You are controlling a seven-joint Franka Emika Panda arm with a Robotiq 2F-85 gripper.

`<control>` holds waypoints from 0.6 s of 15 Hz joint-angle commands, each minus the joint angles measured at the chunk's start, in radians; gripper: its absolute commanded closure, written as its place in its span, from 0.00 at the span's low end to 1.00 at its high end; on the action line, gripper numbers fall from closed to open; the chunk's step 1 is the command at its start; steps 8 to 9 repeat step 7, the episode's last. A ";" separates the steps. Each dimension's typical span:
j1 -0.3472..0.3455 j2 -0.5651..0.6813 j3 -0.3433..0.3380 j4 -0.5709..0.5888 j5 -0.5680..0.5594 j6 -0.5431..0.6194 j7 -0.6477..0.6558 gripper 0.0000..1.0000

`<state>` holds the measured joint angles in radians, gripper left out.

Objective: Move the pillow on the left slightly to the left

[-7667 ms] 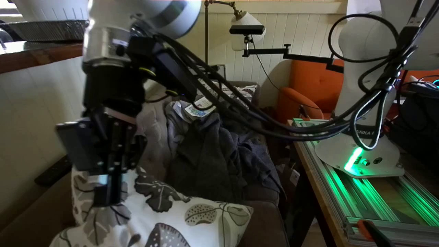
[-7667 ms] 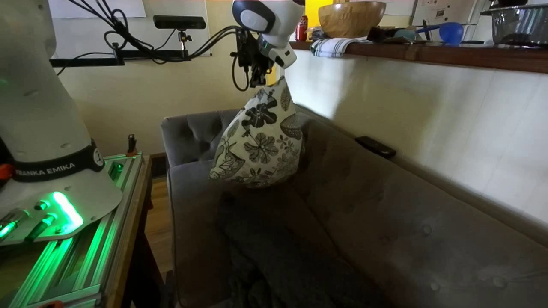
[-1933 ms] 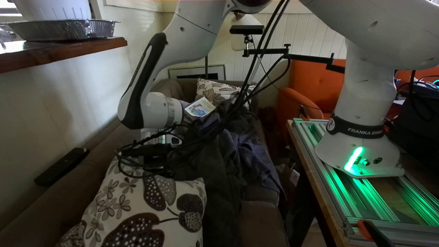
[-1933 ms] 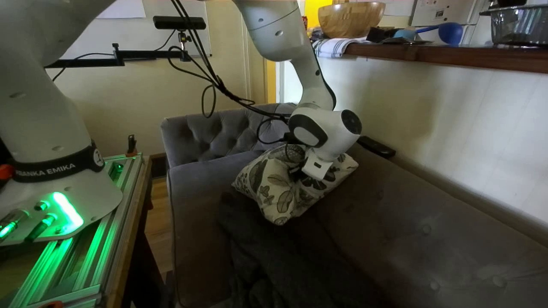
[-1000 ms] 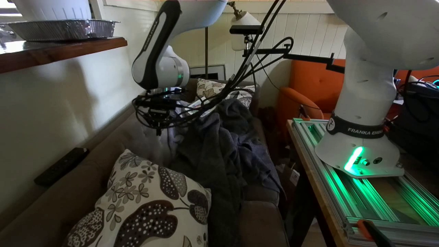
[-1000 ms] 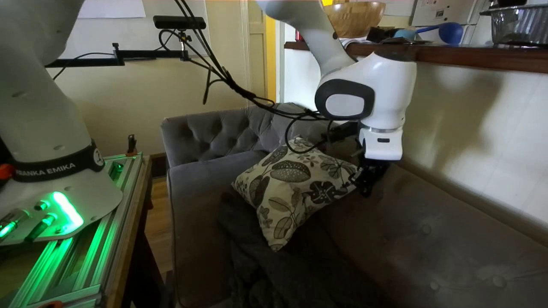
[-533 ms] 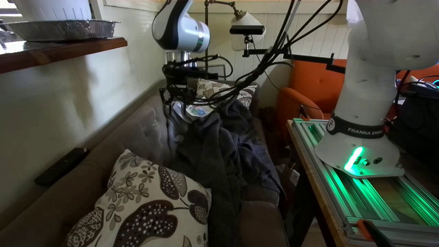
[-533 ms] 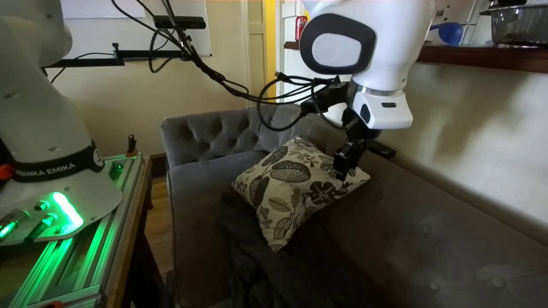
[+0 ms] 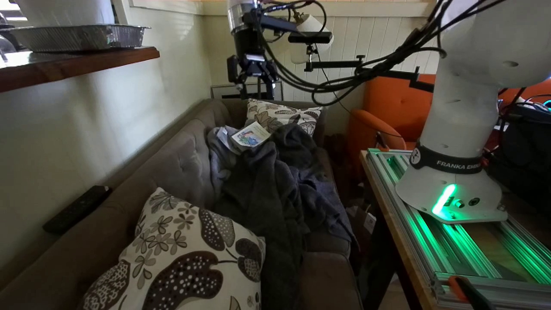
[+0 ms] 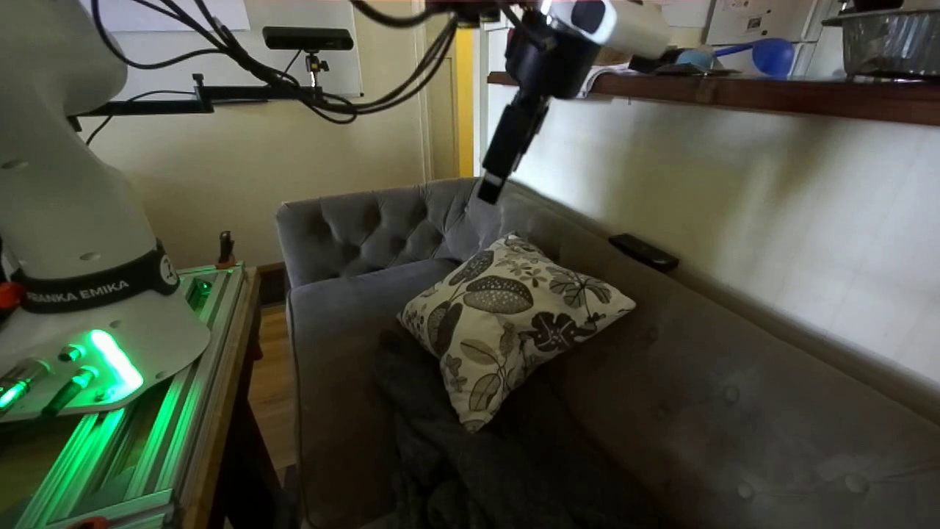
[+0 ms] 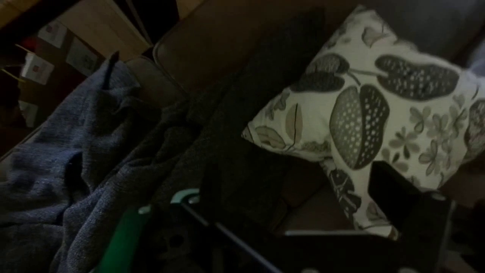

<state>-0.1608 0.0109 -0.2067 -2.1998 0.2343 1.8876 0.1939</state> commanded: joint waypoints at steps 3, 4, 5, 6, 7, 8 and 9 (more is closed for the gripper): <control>0.010 -0.122 0.043 0.008 -0.028 -0.202 -0.045 0.00; 0.014 -0.142 0.050 0.010 -0.029 -0.217 -0.041 0.00; 0.015 -0.146 0.052 0.010 -0.029 -0.216 -0.039 0.00; 0.013 -0.141 0.050 0.008 -0.029 -0.214 -0.039 0.00; 0.011 -0.134 0.047 0.008 -0.029 -0.211 -0.040 0.00; 0.011 -0.134 0.047 0.008 -0.029 -0.211 -0.040 0.00; 0.011 -0.134 0.047 0.008 -0.029 -0.211 -0.040 0.00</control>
